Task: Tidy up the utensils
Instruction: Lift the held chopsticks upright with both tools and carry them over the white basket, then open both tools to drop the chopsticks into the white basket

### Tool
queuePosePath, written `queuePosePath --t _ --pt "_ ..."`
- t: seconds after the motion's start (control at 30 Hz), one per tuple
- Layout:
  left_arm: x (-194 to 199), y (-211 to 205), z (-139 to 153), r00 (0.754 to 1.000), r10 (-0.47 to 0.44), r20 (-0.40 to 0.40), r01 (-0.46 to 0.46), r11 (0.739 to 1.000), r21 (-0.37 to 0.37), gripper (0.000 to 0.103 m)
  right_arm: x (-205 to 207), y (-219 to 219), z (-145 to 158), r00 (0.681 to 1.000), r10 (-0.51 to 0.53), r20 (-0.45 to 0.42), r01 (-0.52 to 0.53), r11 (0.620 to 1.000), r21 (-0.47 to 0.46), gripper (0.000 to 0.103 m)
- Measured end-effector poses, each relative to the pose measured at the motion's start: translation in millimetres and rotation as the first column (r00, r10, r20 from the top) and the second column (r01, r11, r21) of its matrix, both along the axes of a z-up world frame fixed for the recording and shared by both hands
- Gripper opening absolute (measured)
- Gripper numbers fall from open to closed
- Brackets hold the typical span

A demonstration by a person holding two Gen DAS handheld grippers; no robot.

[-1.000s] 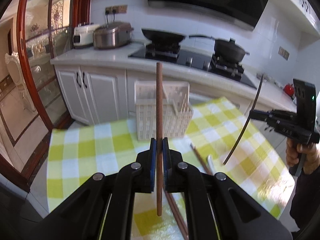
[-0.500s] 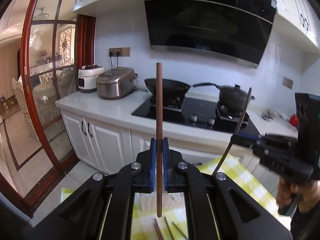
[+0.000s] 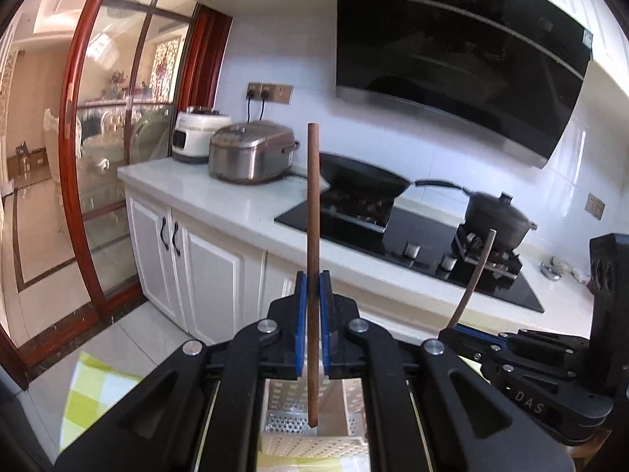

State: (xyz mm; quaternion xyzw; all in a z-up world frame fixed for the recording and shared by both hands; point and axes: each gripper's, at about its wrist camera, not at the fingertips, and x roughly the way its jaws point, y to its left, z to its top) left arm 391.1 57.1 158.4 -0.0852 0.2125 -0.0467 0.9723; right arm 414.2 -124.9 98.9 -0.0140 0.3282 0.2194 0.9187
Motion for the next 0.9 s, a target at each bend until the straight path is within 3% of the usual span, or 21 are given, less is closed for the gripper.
queuePosePath --t 0.23,0.4,0.47,0.53,0.57,0.67,0.73,0.77,0.83,0.9 --pt "26 2 -49 0.988 -0.021 -0.151 0.019 1.0 -0.013 0.006 15 4 -31 0.994 0.011 -0.109 -0.015 0.999 -0.042 0.009" --pt "35 -1 -62 0.972 -0.022 -0.235 0.028 0.999 0.023 0.007 20 8 -43 0.989 0.031 -0.146 -0.04 0.997 -0.06 0.009" --pt "37 1 -62 0.97 -0.016 -0.244 0.024 0.999 0.033 0.015 21 9 -43 0.99 0.02 -0.137 -0.031 0.997 -0.073 0.01" --pt "35 3 -60 0.97 -0.014 -0.242 0.025 0.999 0.041 0.033 19 10 -41 0.991 0.029 -0.134 -0.038 0.997 -0.068 0.01" --pt "34 5 -59 0.972 -0.015 -0.236 0.025 0.999 0.04 0.035 19 10 -39 0.992 0.03 -0.125 -0.039 0.997 -0.068 0.01" --pt "25 12 -52 0.976 -0.013 -0.219 0.018 1.0 0.018 0.036 14 5 -33 0.995 0.016 -0.095 -0.023 0.997 -0.075 0.022" --pt "12 18 -46 0.981 -0.021 -0.195 0.019 1.0 -0.011 0.038 7 -3 -27 0.998 0.004 -0.065 -0.008 0.998 -0.065 0.043" --pt "4 21 -44 0.983 -0.024 -0.181 0.02 1.0 -0.023 0.039 -2 -10 -24 0.999 -0.008 -0.031 0.006 0.998 -0.066 0.047" --pt "-16 29 -46 0.987 -0.018 -0.162 0.013 0.999 -0.036 0.04 -17 -19 -24 1.0 -0.019 0.007 0.019 0.997 -0.077 0.051" --pt "-35 40 -56 0.986 -0.036 -0.161 0.021 0.995 -0.096 0.04 -31 -27 -33 1.0 -0.019 0.01 0.019 0.997 -0.077 0.051"
